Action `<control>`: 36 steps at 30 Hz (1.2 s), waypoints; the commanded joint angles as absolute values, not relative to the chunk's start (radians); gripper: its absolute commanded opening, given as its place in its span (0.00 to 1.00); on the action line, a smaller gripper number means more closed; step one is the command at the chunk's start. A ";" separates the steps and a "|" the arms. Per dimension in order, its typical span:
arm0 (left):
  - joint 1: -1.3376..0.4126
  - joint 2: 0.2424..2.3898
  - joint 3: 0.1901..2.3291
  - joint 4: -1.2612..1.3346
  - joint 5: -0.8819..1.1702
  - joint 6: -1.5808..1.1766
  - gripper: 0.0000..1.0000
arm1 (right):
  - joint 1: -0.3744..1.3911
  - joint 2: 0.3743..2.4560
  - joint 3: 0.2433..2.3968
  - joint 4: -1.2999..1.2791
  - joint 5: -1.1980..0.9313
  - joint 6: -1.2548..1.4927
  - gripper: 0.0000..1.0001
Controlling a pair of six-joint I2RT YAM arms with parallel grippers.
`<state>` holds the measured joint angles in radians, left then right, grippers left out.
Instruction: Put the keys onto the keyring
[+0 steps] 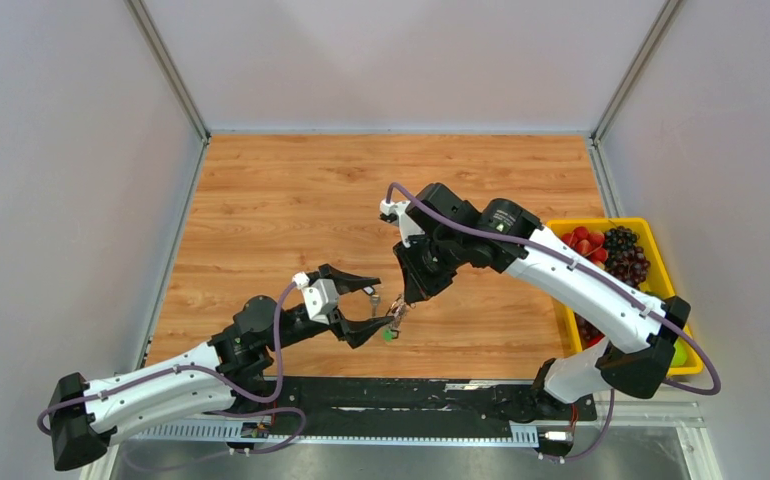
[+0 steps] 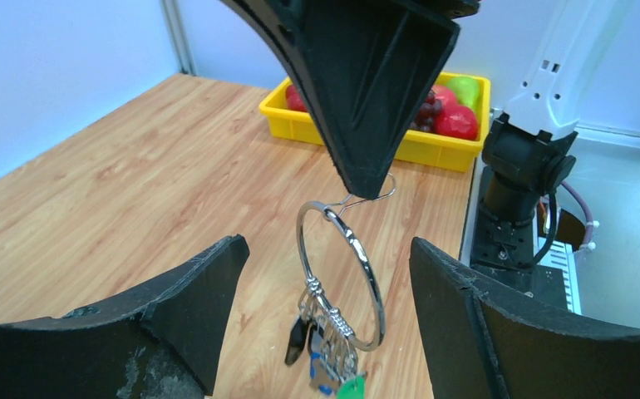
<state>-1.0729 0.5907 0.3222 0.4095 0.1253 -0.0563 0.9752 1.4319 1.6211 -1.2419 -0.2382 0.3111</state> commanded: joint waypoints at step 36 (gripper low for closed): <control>-1.237 0.857 0.406 0.665 -0.031 0.191 0.79 | 1.079 1.456 1.732 -1.304 -0.190 0.364 0.00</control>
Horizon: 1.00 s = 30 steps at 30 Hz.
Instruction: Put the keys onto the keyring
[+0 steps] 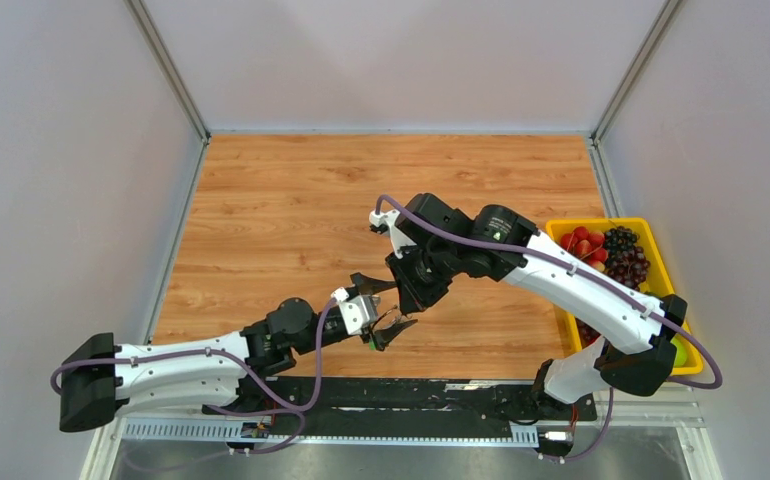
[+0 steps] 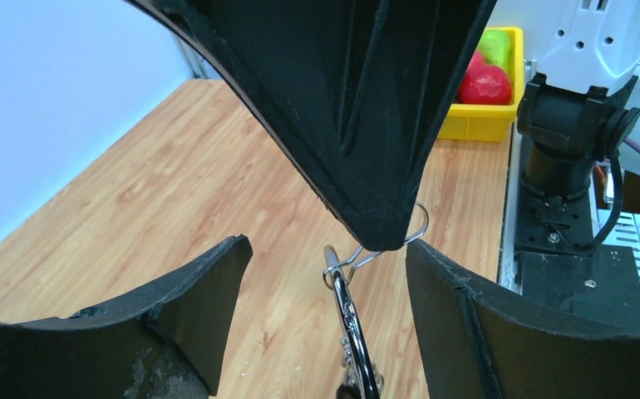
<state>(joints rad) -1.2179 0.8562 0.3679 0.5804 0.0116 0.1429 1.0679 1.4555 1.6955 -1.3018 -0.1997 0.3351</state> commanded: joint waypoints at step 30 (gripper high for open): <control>-1.269 0.853 0.411 0.686 -0.040 0.217 0.01 | 1.096 1.433 1.759 -1.295 -0.155 0.395 0.04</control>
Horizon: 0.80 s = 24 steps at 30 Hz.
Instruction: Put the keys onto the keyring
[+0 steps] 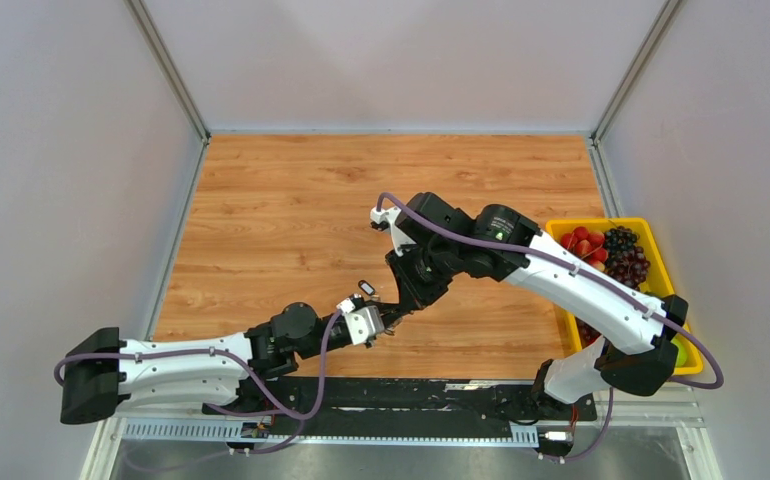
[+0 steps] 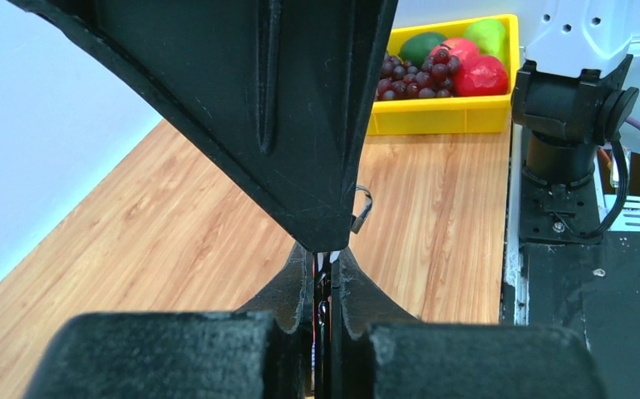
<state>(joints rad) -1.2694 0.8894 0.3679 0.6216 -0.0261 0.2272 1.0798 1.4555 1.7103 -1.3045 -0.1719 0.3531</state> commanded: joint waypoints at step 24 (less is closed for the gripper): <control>-1.270 0.692 0.482 0.437 -0.156 -0.120 0.00 | 1.095 1.034 1.314 -0.557 -0.227 0.256 0.52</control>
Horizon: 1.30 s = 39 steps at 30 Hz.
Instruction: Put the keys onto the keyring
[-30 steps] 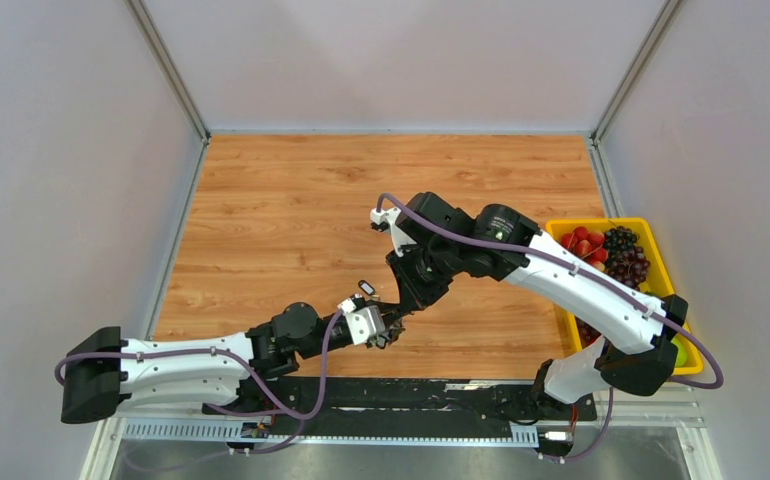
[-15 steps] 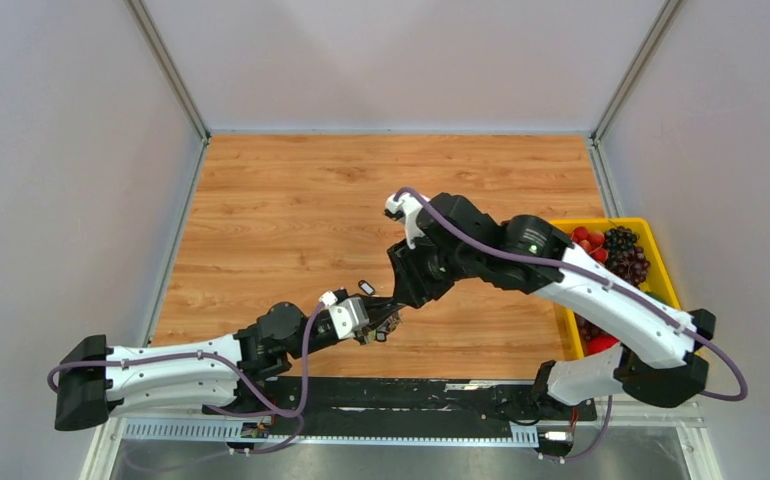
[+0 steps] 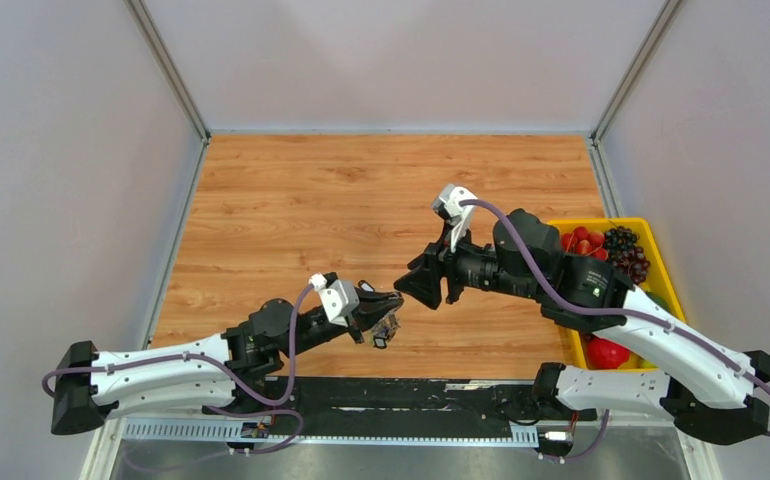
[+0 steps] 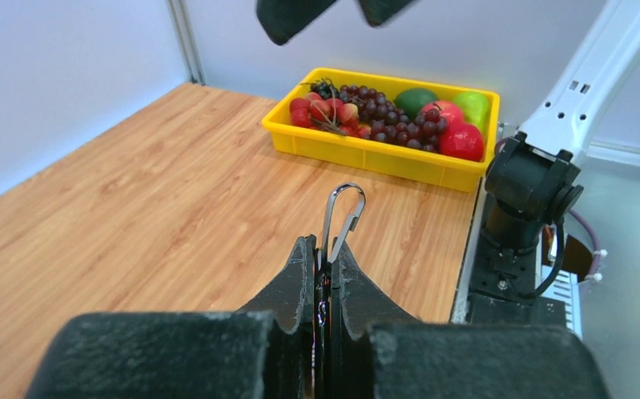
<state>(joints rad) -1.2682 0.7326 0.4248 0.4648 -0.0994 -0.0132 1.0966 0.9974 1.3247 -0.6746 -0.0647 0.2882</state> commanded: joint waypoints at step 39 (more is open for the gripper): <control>-1.269 0.599 0.535 0.242 -0.235 -0.278 0.00 | 1.094 1.186 1.418 -0.654 -0.200 0.282 0.35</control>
